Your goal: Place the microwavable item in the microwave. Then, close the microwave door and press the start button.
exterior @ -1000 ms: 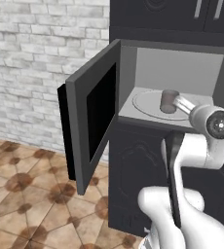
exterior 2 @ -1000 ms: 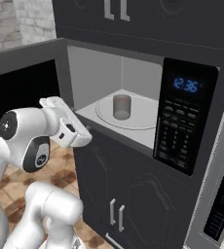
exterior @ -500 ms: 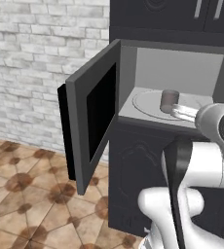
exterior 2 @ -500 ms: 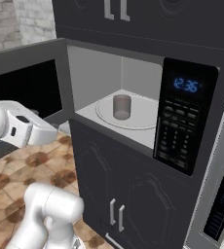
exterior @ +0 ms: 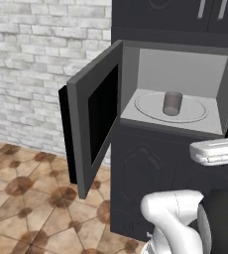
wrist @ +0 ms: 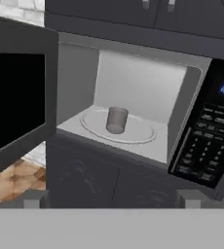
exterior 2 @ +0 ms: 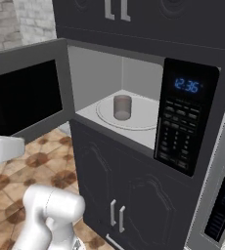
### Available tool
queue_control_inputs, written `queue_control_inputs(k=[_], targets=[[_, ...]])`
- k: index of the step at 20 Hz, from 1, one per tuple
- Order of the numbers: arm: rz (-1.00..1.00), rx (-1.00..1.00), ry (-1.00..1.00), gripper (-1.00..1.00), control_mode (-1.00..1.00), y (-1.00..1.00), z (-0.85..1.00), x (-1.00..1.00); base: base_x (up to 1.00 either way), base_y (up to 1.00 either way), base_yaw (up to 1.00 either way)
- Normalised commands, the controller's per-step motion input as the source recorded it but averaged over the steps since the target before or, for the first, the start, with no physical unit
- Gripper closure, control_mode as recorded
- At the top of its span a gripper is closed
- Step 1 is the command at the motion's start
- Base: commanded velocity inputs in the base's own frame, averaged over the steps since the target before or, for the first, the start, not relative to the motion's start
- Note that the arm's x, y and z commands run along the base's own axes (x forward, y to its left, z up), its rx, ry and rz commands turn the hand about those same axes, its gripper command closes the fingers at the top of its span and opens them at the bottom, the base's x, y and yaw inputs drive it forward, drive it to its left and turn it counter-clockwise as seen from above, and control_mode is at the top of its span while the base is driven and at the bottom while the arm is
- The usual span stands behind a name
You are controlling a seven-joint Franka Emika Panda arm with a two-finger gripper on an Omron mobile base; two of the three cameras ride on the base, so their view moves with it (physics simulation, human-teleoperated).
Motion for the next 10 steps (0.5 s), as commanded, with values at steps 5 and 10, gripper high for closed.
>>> queue_control_inputs(k=[5, 10], targets=[[0.26, -0.41, 0.0, -1.0, -1.0, 0.76, -0.01, -0.71, 0.0, 0.0, 0.0], [0.18, -0.47, 0.0, -1.0, -1.0, 1.0, -0.08, -0.12, 0.0, 0.0, 0.0]])
